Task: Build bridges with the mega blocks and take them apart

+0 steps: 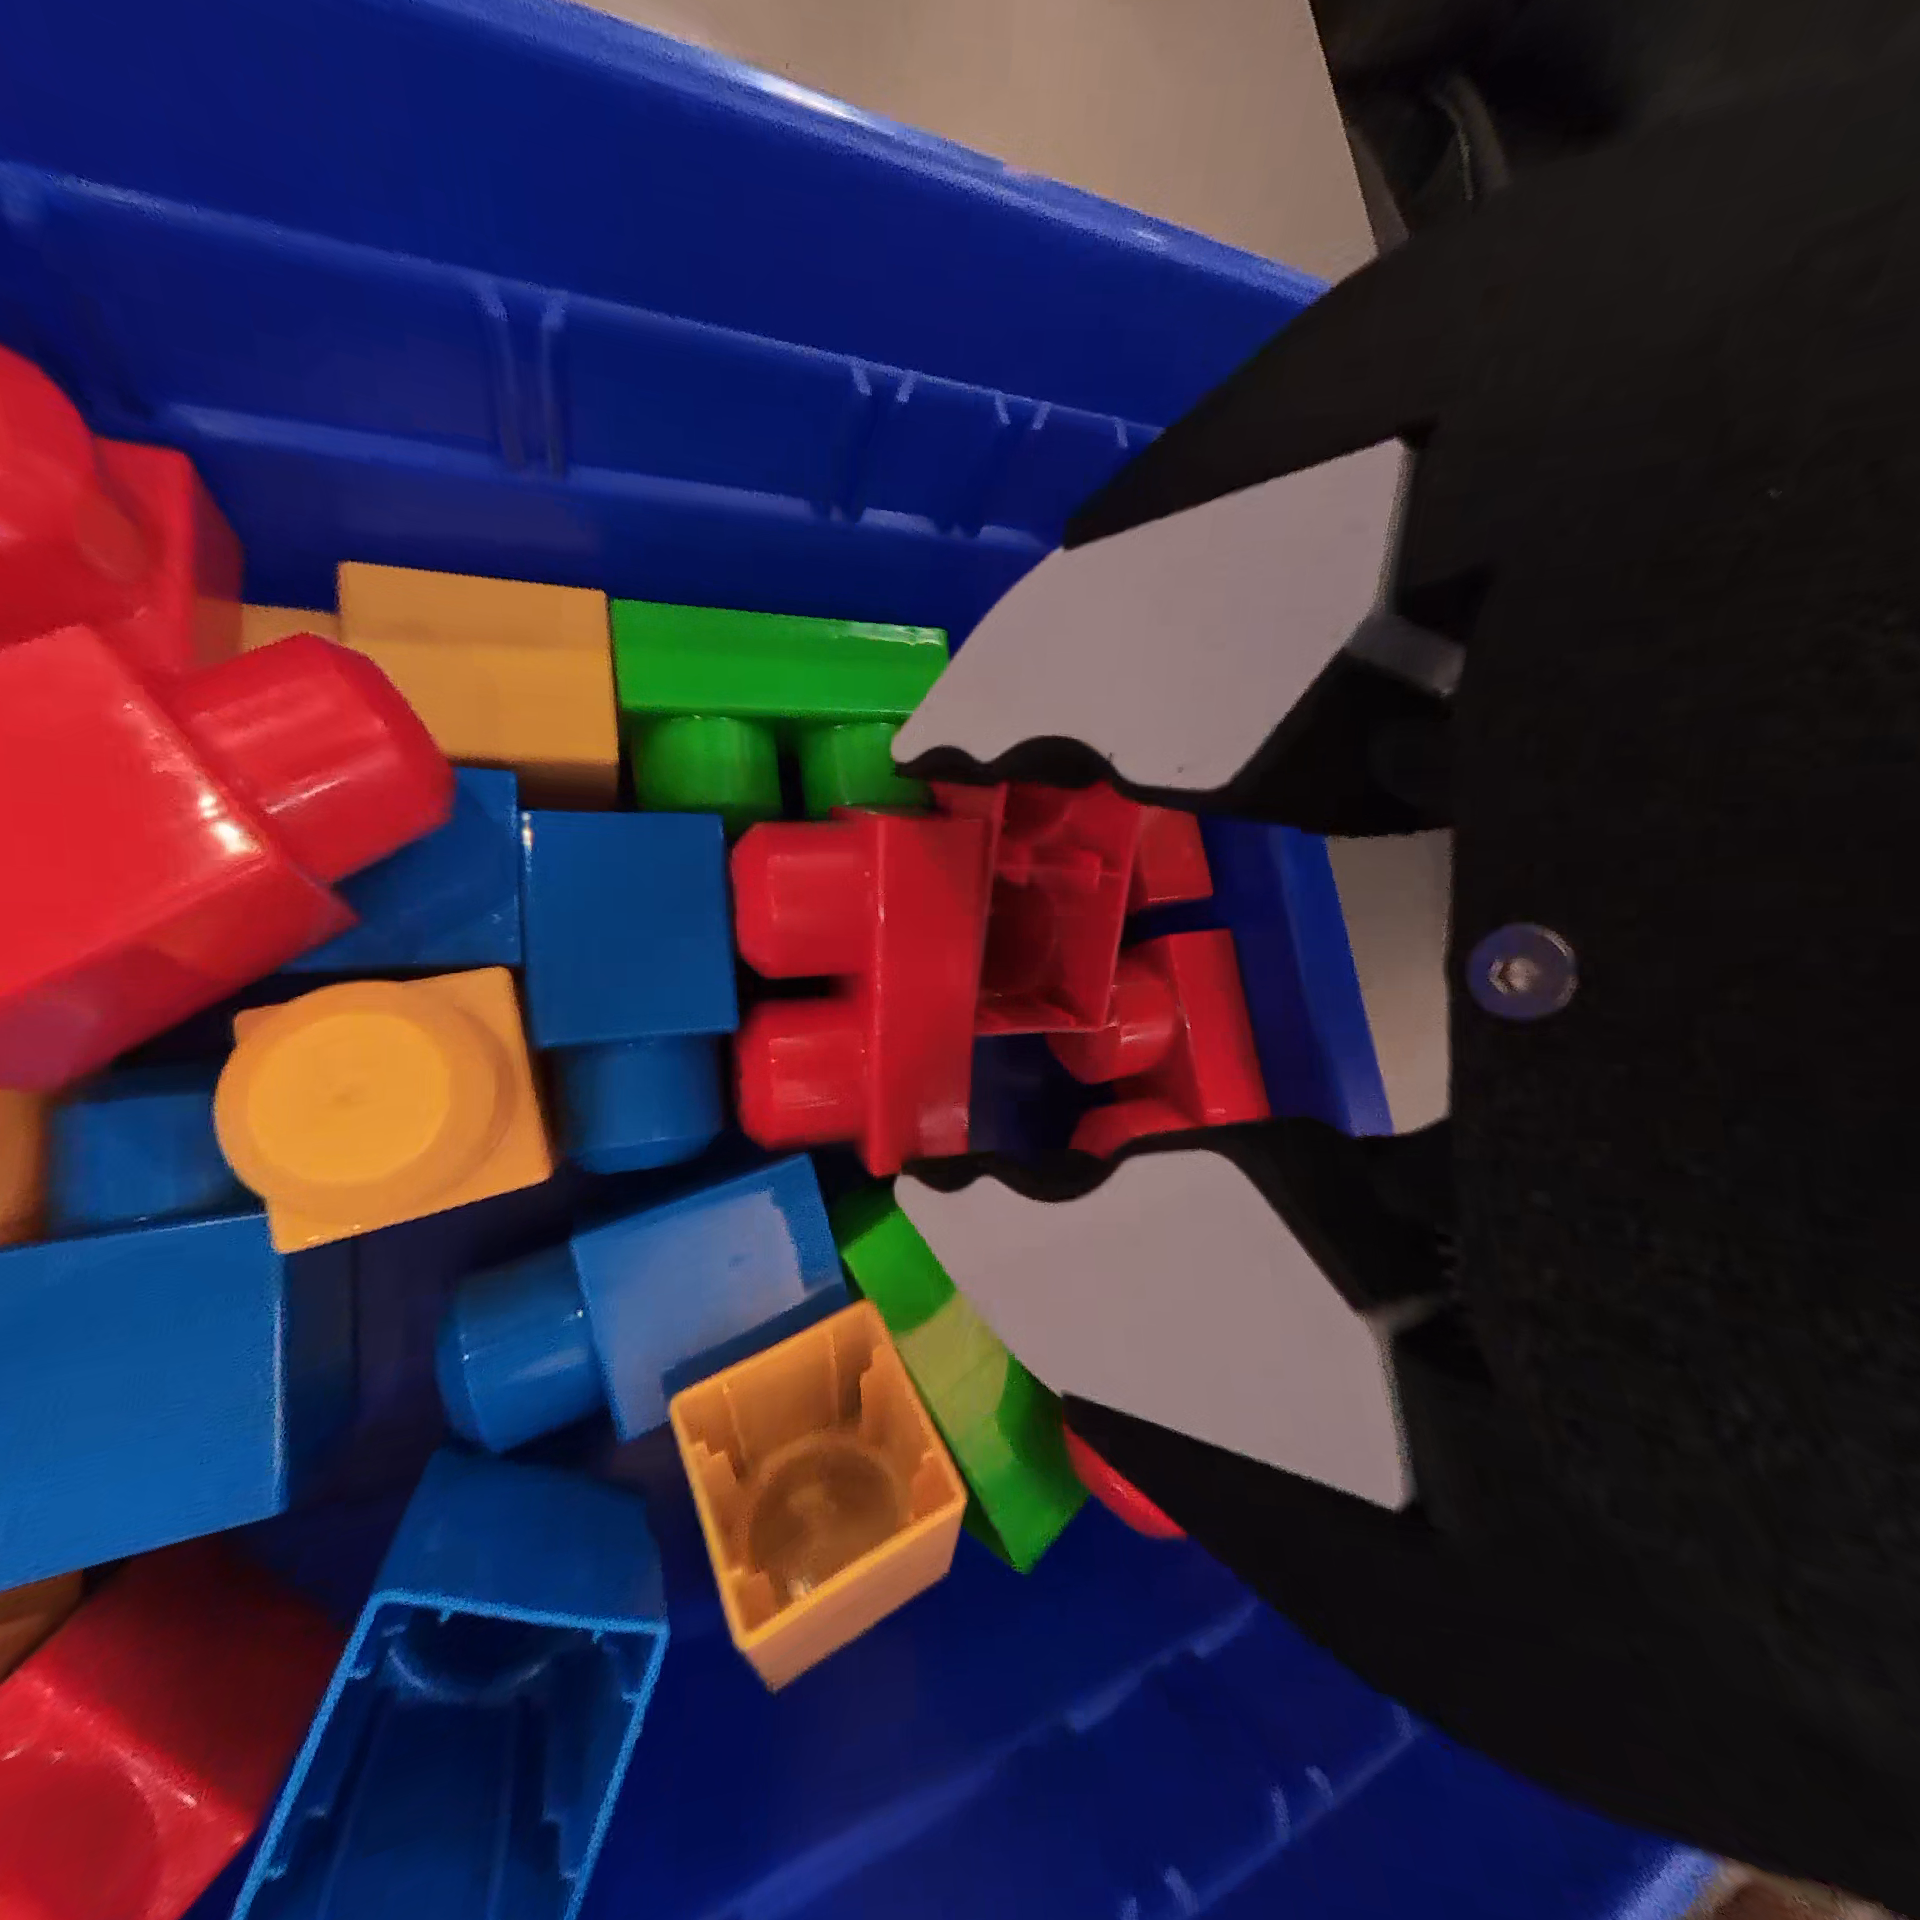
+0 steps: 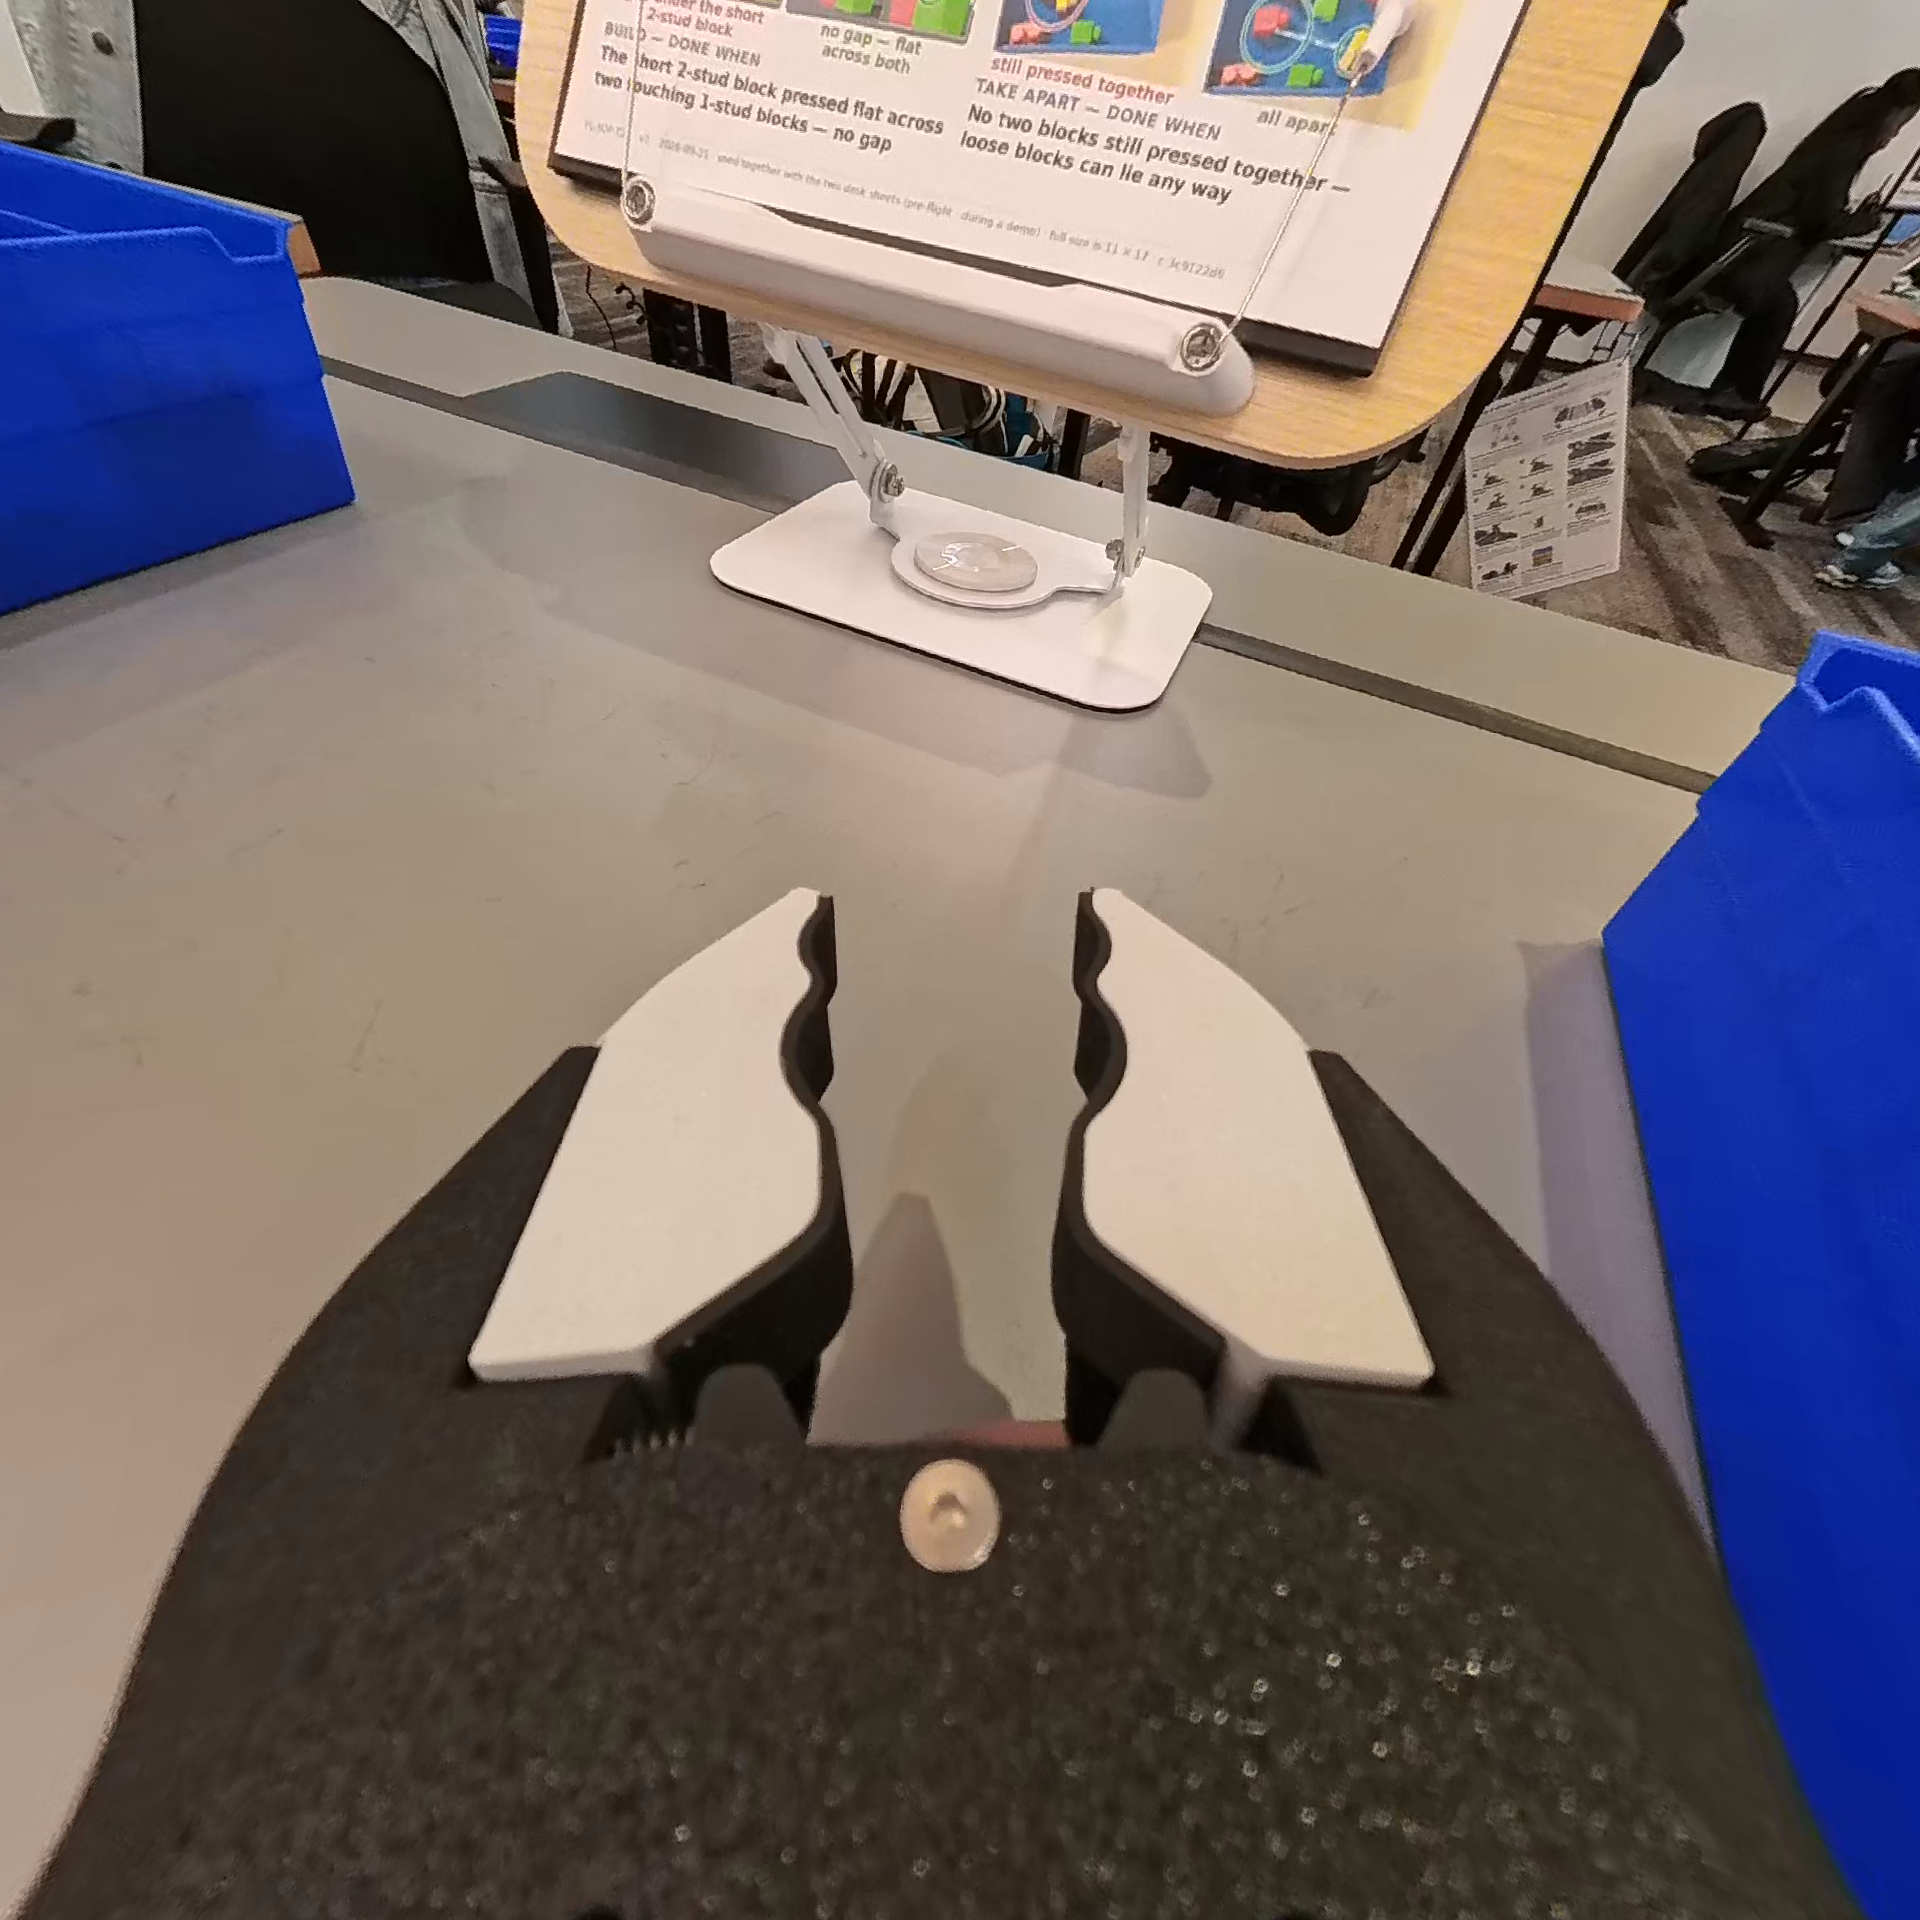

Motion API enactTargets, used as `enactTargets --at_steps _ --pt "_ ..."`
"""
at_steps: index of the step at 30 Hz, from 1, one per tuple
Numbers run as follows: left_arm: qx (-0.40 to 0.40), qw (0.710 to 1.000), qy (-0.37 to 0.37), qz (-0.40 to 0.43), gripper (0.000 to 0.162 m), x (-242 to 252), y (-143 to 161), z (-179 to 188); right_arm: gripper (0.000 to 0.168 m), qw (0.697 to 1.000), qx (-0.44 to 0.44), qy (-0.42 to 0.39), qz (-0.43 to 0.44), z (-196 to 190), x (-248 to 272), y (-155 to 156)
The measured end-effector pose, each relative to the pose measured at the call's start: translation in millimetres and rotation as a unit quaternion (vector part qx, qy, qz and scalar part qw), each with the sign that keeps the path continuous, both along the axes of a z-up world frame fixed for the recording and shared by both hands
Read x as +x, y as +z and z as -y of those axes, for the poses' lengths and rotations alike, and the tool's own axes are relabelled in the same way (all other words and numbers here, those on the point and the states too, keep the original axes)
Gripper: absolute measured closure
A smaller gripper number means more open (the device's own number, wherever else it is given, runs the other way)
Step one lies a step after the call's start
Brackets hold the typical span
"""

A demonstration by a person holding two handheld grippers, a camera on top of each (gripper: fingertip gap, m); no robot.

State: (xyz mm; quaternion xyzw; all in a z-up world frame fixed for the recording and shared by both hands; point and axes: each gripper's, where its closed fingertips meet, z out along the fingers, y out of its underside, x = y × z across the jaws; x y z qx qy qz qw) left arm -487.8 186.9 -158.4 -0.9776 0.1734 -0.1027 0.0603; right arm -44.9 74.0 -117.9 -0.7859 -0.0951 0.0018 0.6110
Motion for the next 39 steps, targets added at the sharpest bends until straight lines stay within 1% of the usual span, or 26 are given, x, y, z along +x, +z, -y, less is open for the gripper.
enactTargets --at_steps 1,3,4,6,7,8,12,14,16,20,22,23,25,27,28,30,32,33,35,39 --pt "0.000 1.000 0.004 0.000 0.091 -1 -2 -2 0.124 1.000 0.000 0.000 0.000 0 0 0" --pt "-0.007 1.000 0.005 -0.001 0.092 -1 -8 -3 0.124 1.000 -0.001 0.000 0.001 0 0 0" --pt "-0.018 1.000 0.002 0.005 0.090 1 -13 -1 0.124 1.000 -0.001 0.000 0.002 0 0 0" --pt "-0.028 0.999 0.017 0.041 0.092 7 -18 -2 0.124 1.000 -0.001 0.000 0.002 0 0 0" --pt "-0.026 0.998 0.028 0.050 0.100 6 -19 -4 0.124 1.000 -0.001 0.000 0.002 0 0 0" --pt "-0.022 0.998 0.033 0.049 0.117 3 -21 -6 0.124 1.000 -0.001 0.000 0.002 0 0 0" --pt "-0.014 0.998 0.027 0.056 0.117 -3 -16 -5 0.125 1.000 -0.001 0.002 0.003 0 -1 0" --pt "0.006 0.997 0.034 0.065 0.118 -8 -3 -7 0.125 1.000 -0.002 0.002 0.004 0 -1 -1" --pt "0.030 0.996 0.028 0.074 0.118 -10 19 -7 0.125 1.000 -0.002 0.002 0.005 0 -1 -1" --pt "0.102 0.992 -0.009 0.079 0.118 7 82 -7 0.125 1.000 -0.003 0.000 0.008 0 -1 -1" --pt "0.133 0.986 -0.050 0.092 0.118 39 110 -3 0.125 1.000 -0.003 -0.001 0.010 0 -1 -1" --pt "0.140 0.982 -0.080 0.102 0.118 63 119 3 0.125 1.000 -0.002 -0.002 0.010 0 -1 -1" --pt "0.151 0.970 -0.147 0.124 0.118 119 126 15 0.126 1.000 0.000 -0.004 0.010 0 0 0" --pt "0.144 0.956 -0.208 0.147 0.118 181 117 28 0.126 1.000 0.006 -0.005 0.007 1 0 1" --pt "0.135 0.951 -0.231 0.153 0.118 210 106 33 0.126 1.000 0.009 -0.005 0.006 1 0 2" --pt "0.100 0.950 -0.262 0.139 0.118 259 71 39 0.126 1.000 0.011 -0.004 0.004 2 1 3" --pt "0.067 0.951 -0.283 0.106 0.118 294 33 38 0.126 1.000 0.011 -0.002 0.002 2 0 3" --pt "0.052 0.952 -0.288 0.093 0.118 308 17 38 0.126 1.000 0.012 -0.001 0.002 2 0 3" --pt "0.042 0.950 -0.302 0.068 0.117 330 -5 34 0.126 1.000 0.012 0.000 0.001 2 0 3" --pt "0.056 0.945 -0.321 0.019 0.117 349 -22 27 0.126 1.000 0.013 0.004 -0.002 3 -1 3"
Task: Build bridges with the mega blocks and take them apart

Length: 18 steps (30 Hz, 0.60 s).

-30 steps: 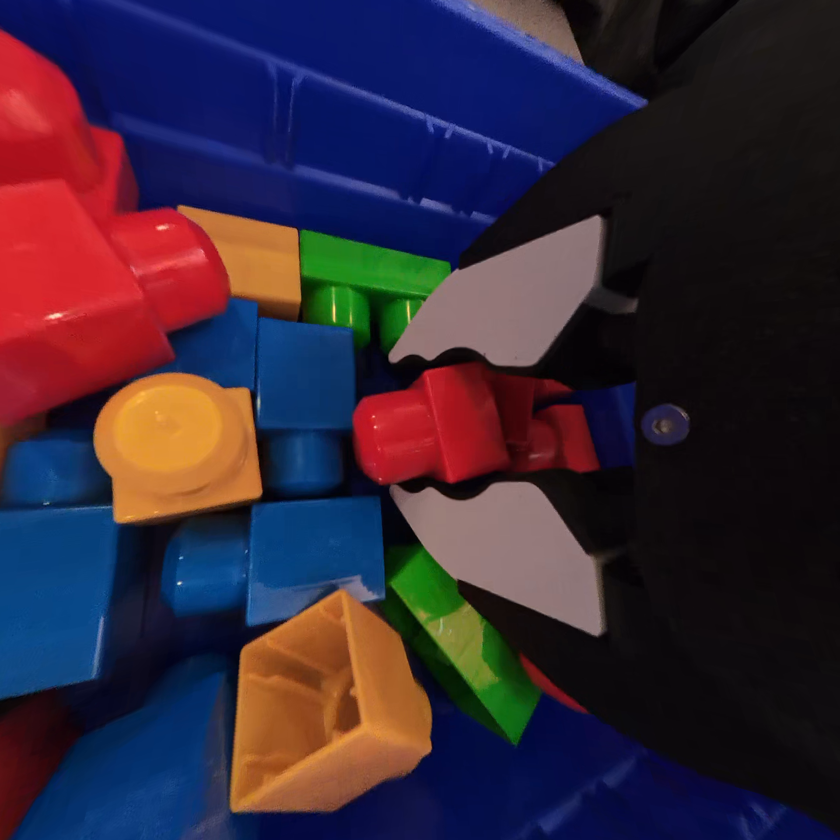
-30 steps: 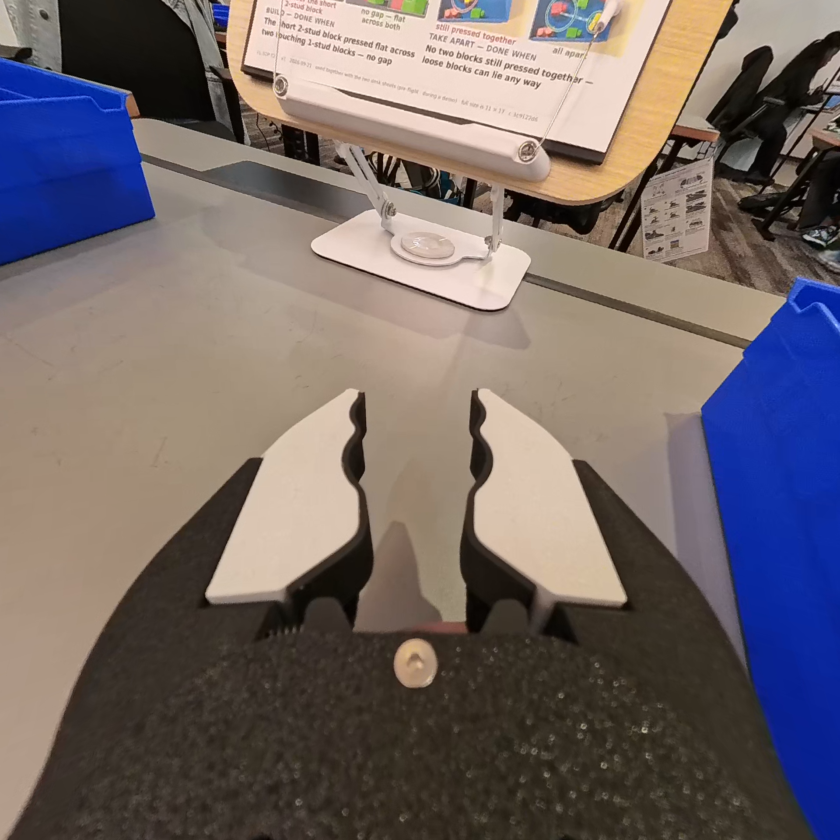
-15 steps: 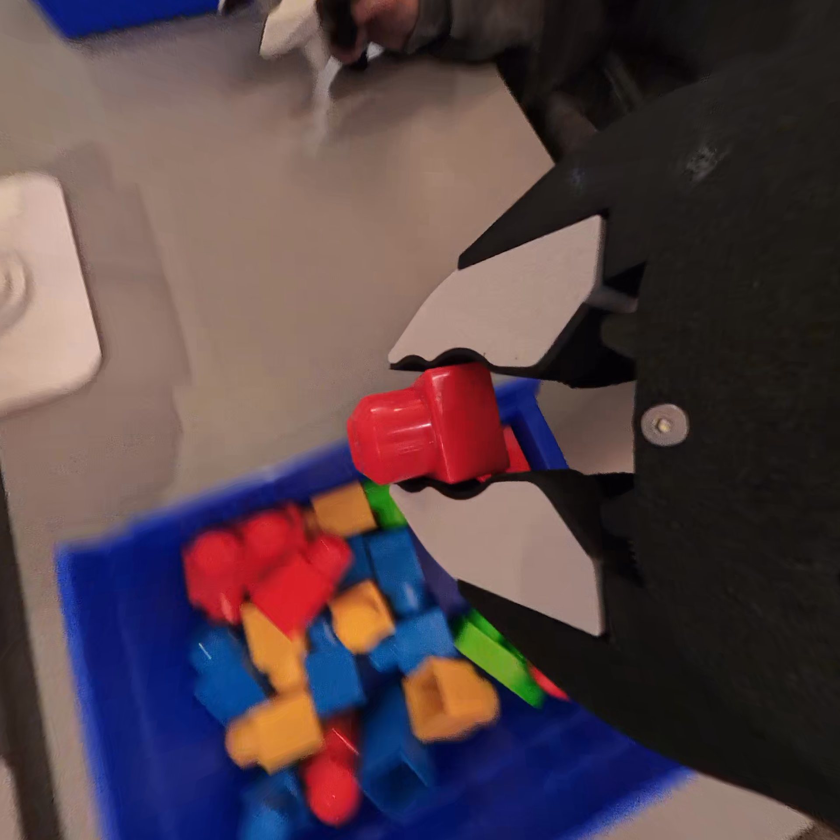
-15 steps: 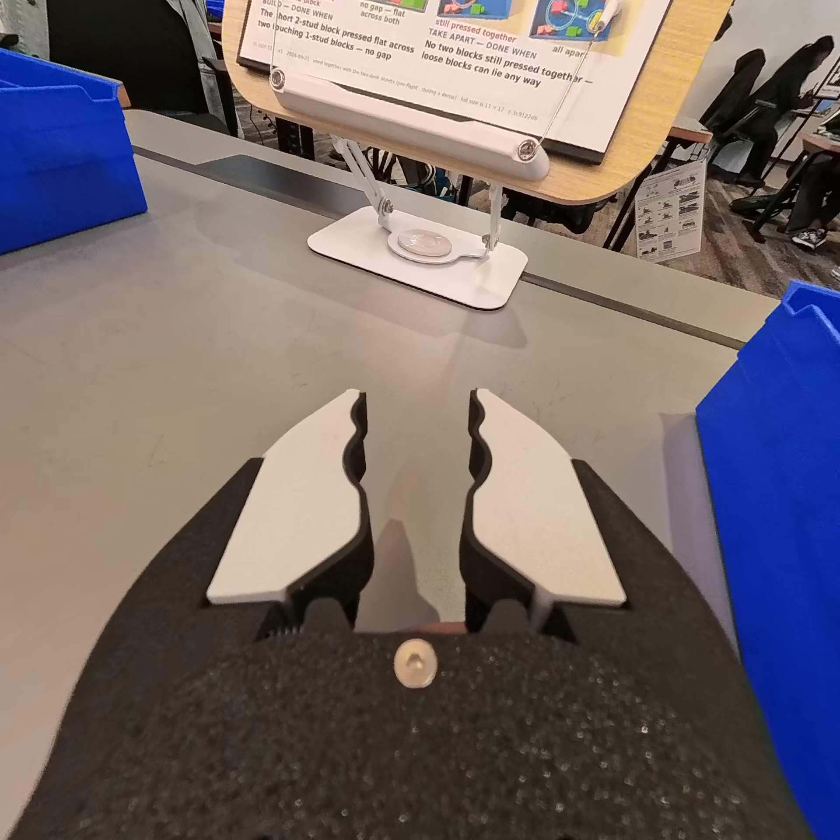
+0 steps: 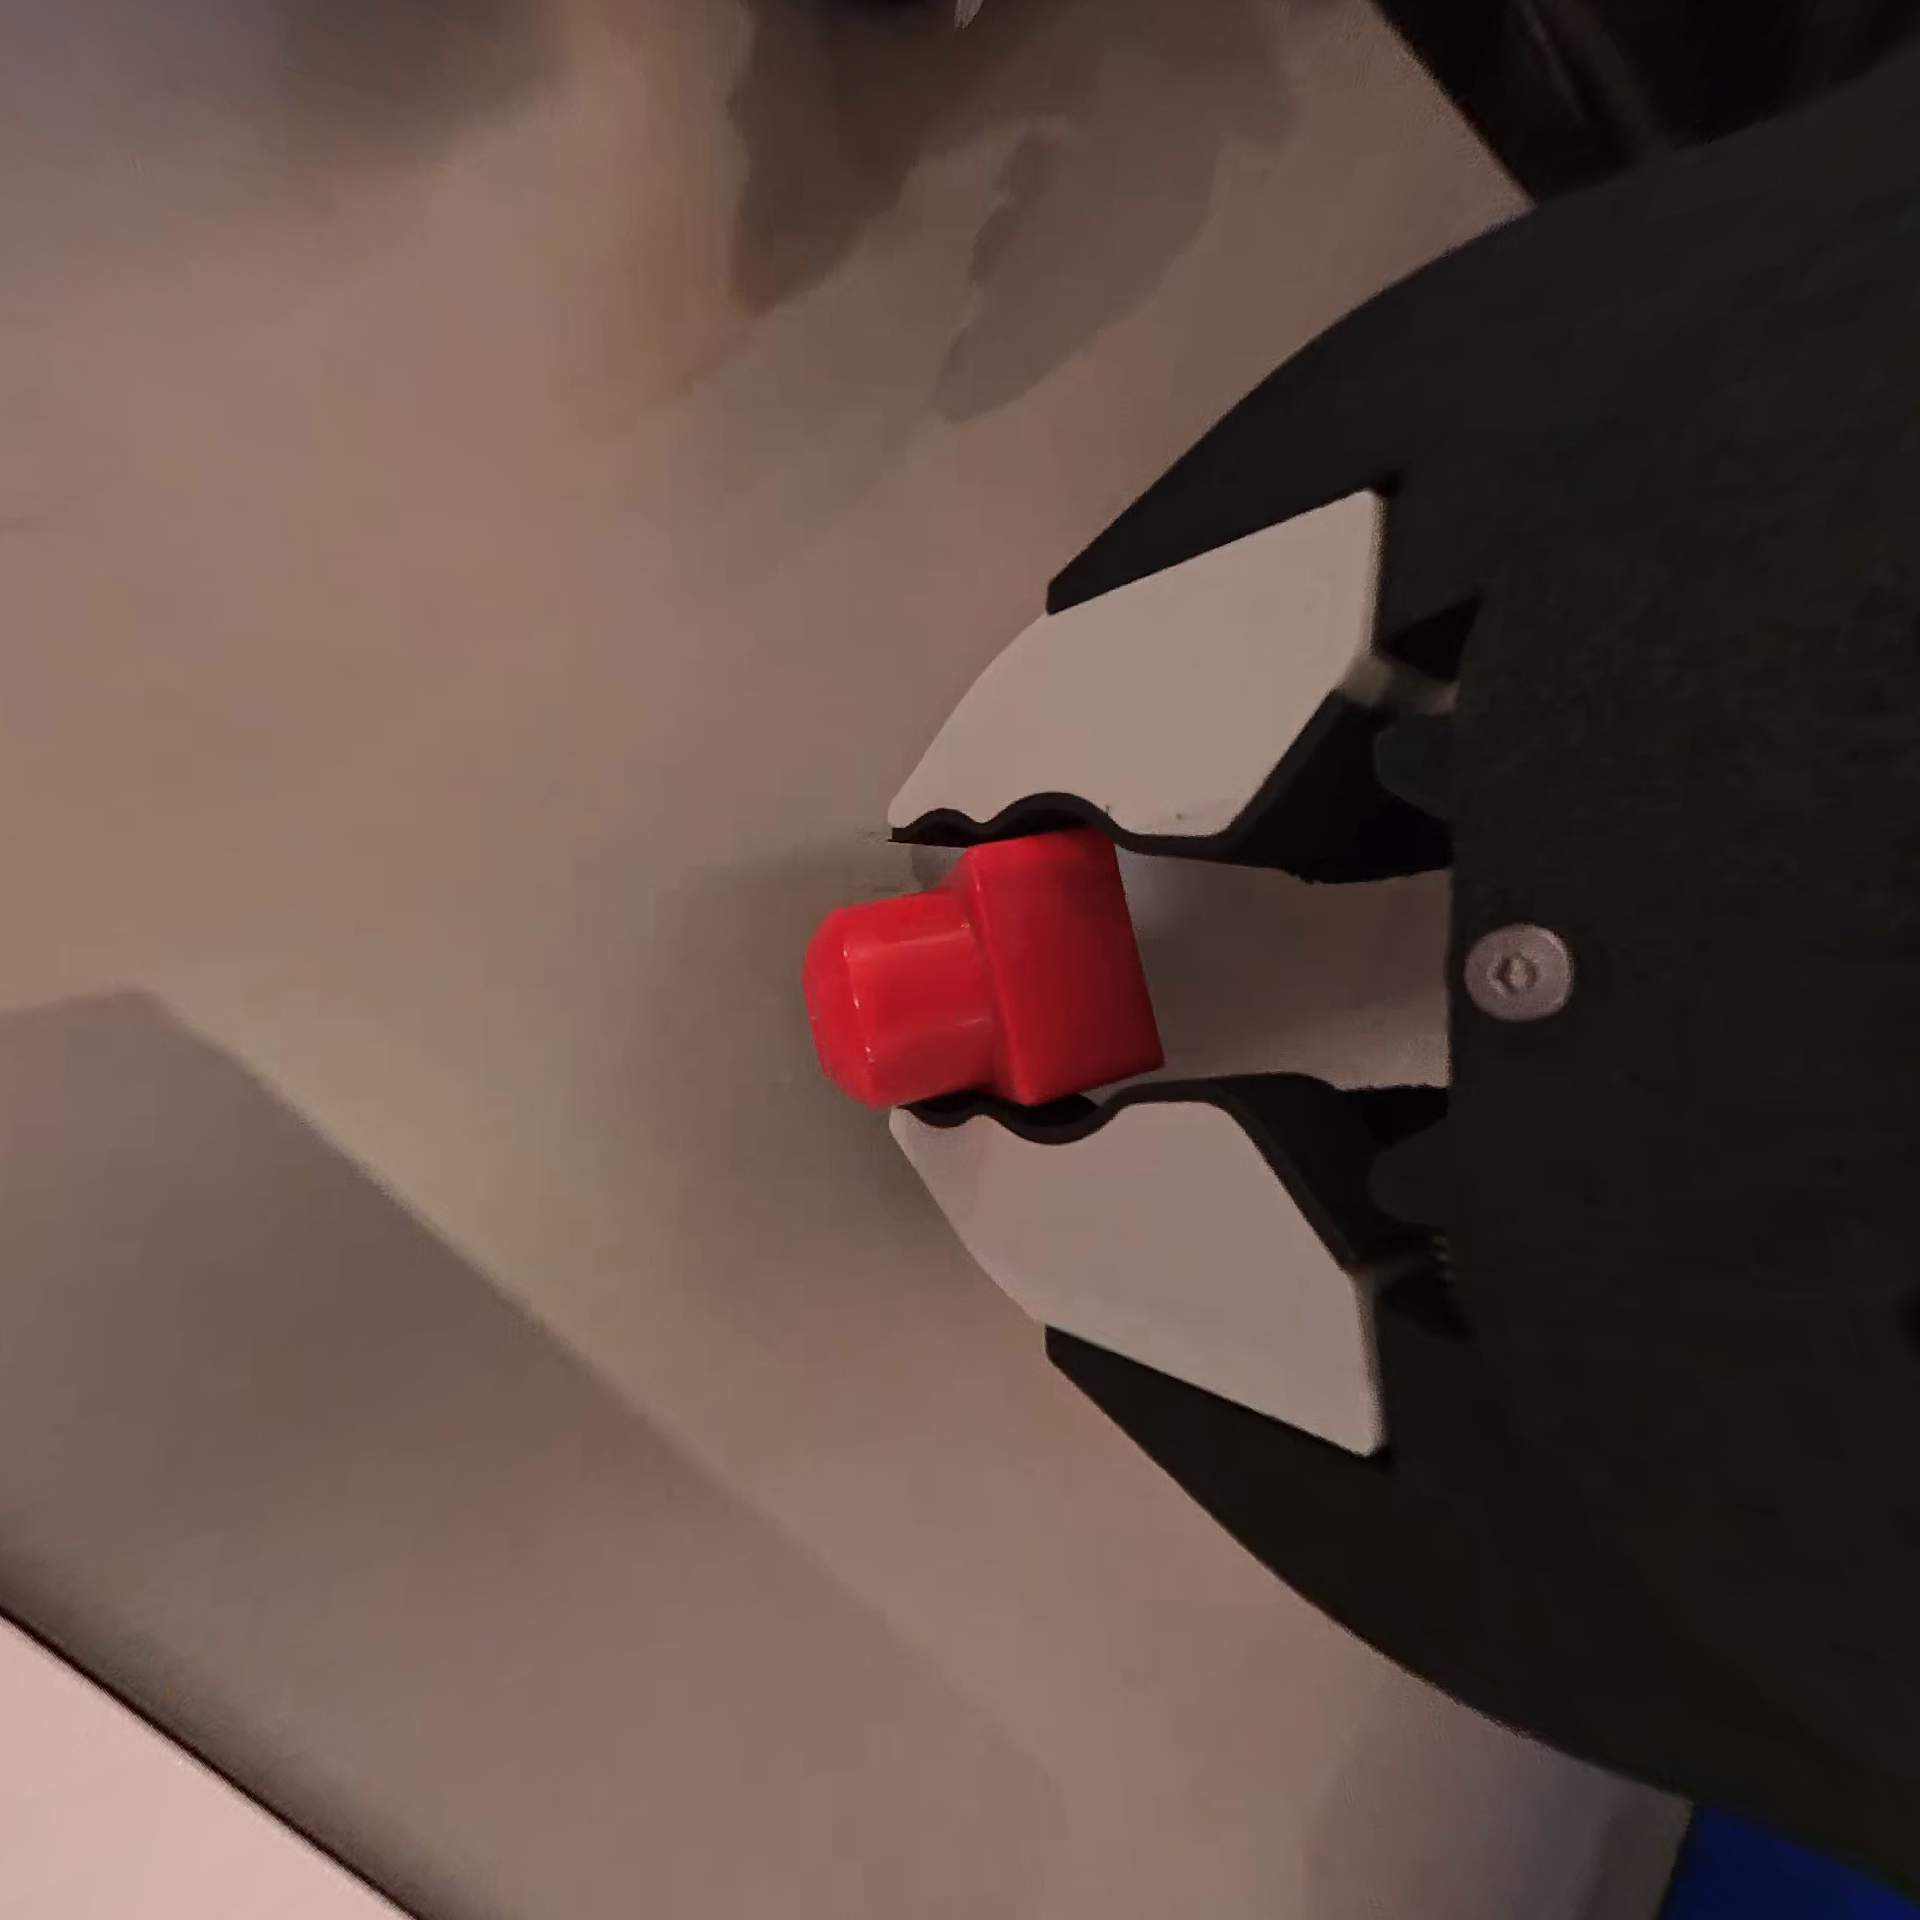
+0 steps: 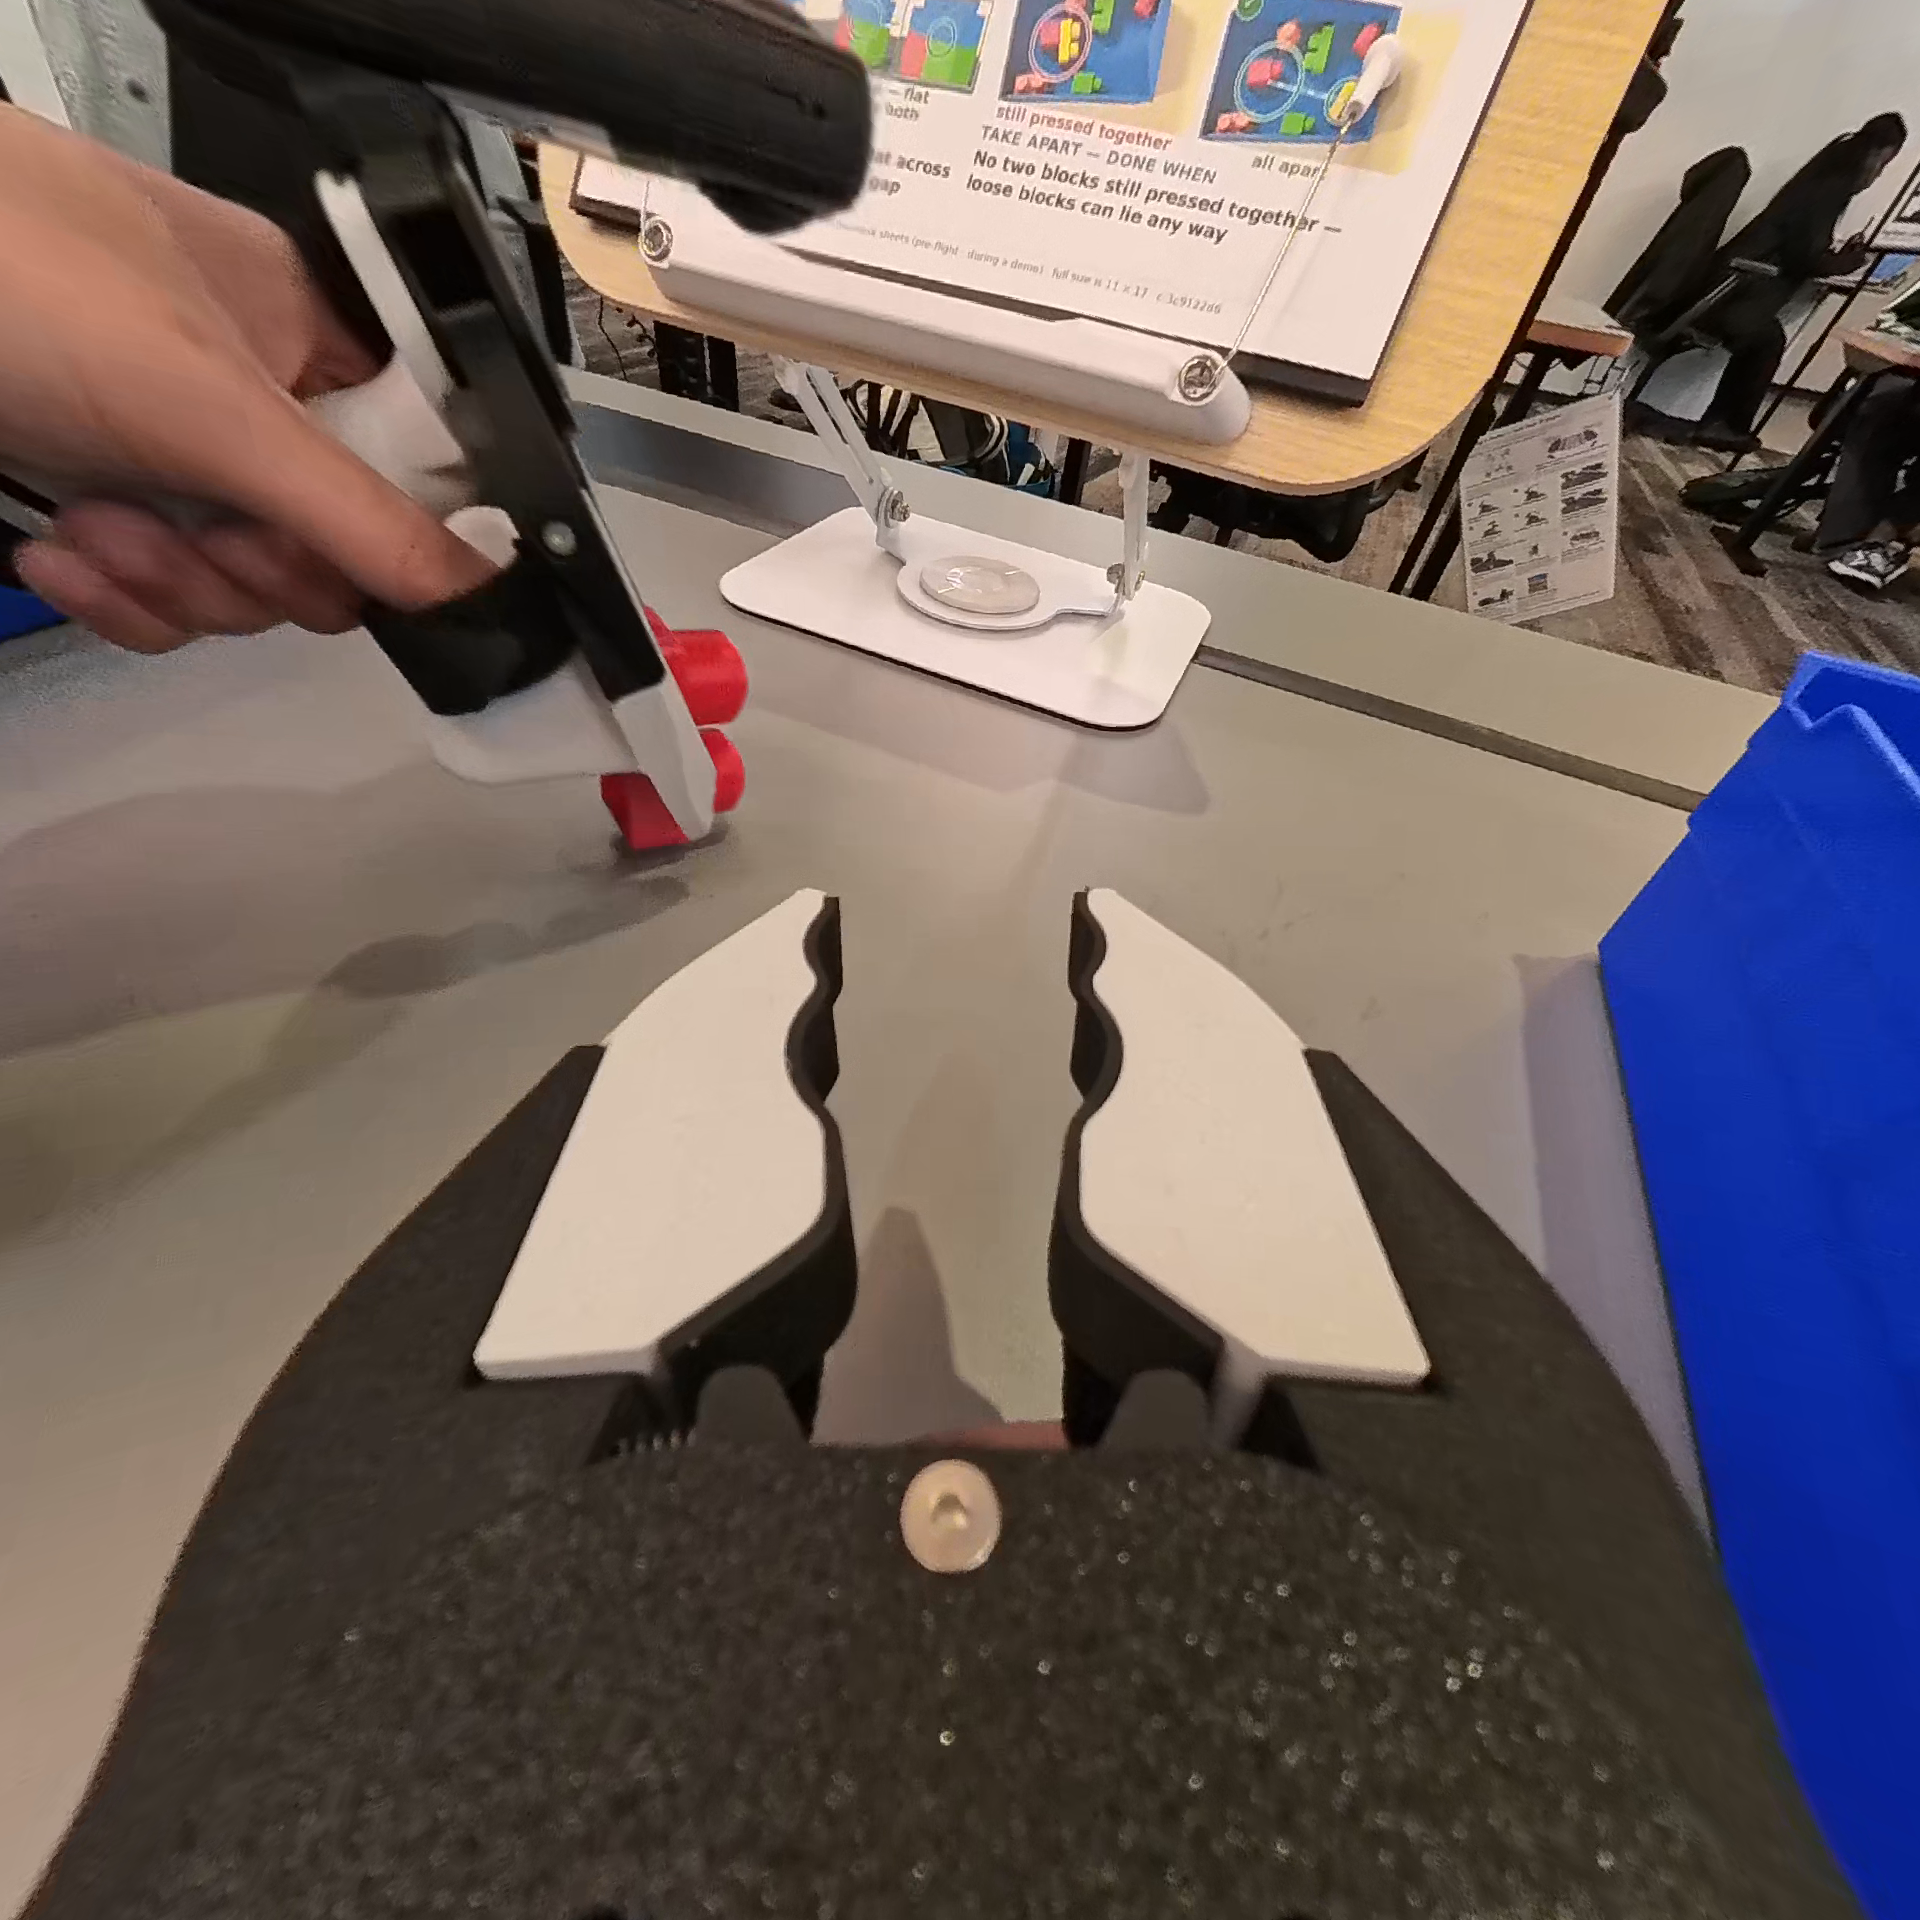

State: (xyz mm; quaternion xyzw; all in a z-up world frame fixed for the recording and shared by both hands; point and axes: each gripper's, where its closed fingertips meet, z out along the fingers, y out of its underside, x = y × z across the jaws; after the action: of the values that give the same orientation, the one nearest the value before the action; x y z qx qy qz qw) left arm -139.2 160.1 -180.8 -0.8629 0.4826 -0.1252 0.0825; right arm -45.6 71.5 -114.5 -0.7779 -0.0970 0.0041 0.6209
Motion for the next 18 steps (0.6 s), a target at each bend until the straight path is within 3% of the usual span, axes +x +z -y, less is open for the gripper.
enactTargets --at_steps 3,7,10,13,16,18 --pt "0.022 0.999 -0.010 -0.026 0.117 1 -3 -3 0.126 1.000 0.000 0.001 -0.001 0 0 0" --pt "0.055 0.998 -0.005 -0.022 0.100 -3 14 -4 0.126 1.000 -0.003 0.003 -0.002 0 -1 -1" --pt "0.106 0.994 0.008 0.017 0.092 -19 55 2 0.126 1.000 -0.005 0.004 0.000 -1 -1 -2" --pt "0.159 0.980 0.025 0.116 0.091 -53 117 31 0.126 1.000 -0.002 0.003 -0.001 0 -1 -1" --pt "0.235 0.953 0.069 0.177 0.092 -128 167 55 0.126 1.000 -0.001 0.002 -0.002 0 0 0" --pt "0.279 0.938 0.101 0.177 0.097 -190 180 66 0.126 1.000 -0.003 0.001 0.000 0 0 -1"
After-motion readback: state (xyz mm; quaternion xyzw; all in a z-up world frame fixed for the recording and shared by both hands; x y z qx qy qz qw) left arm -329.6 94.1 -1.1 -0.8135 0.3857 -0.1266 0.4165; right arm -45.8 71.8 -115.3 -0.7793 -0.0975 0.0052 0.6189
